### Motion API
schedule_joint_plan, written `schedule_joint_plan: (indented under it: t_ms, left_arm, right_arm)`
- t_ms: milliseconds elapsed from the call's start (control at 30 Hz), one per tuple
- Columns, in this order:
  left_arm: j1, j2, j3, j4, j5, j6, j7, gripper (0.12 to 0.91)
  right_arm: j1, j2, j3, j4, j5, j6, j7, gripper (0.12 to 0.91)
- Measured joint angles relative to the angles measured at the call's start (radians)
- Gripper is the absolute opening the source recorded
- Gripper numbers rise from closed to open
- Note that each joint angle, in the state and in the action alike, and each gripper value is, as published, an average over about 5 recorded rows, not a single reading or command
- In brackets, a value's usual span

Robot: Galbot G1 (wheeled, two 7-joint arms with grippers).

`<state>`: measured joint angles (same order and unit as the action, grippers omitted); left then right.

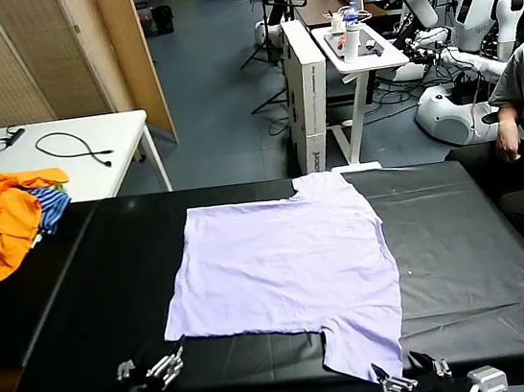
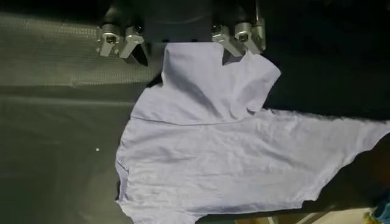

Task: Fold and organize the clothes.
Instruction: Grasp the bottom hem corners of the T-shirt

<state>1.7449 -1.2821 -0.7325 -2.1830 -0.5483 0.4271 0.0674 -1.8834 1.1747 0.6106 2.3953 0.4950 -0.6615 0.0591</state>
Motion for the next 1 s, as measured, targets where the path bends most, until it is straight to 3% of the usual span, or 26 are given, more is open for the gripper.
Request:
schedule_joint_plan:
  t_ms: [400,533,633,867,1000]
  left_arm:
    - [-0.052,-0.013,0.017,0.054,0.002,-0.002,-0.009,0.905]
    - [-0.057,-0.015,0.017,0.068,0.003,-0.002,-0.011,0.875]
    - [-0.052,-0.018,0.019,0.071,0.013,-0.002,-0.009,0.775]
    - [-0.034,-0.018,0.027,0.076,0.056,-0.006,0.003,0.341]
    - [-0.025,-0.018,0.029,0.073,0.062,-0.007,0.007,0.169]
  right_arm:
    - [0.019,0.011,-0.017,-0.019,-0.022,-0.001,-0.002,0.907]
    - [0.019,0.011,-0.019,-0.025,-0.025,-0.001,-0.004,0.821]
    - [0.019,0.010,-0.019,-0.028,-0.025,-0.001,-0.006,0.713]
    - [0.018,0.006,-0.018,-0.032,-0.025,-0.001,-0.008,0.429]
    - [0.019,0.005,-0.019,-0.036,-0.025,-0.001,-0.009,0.220]
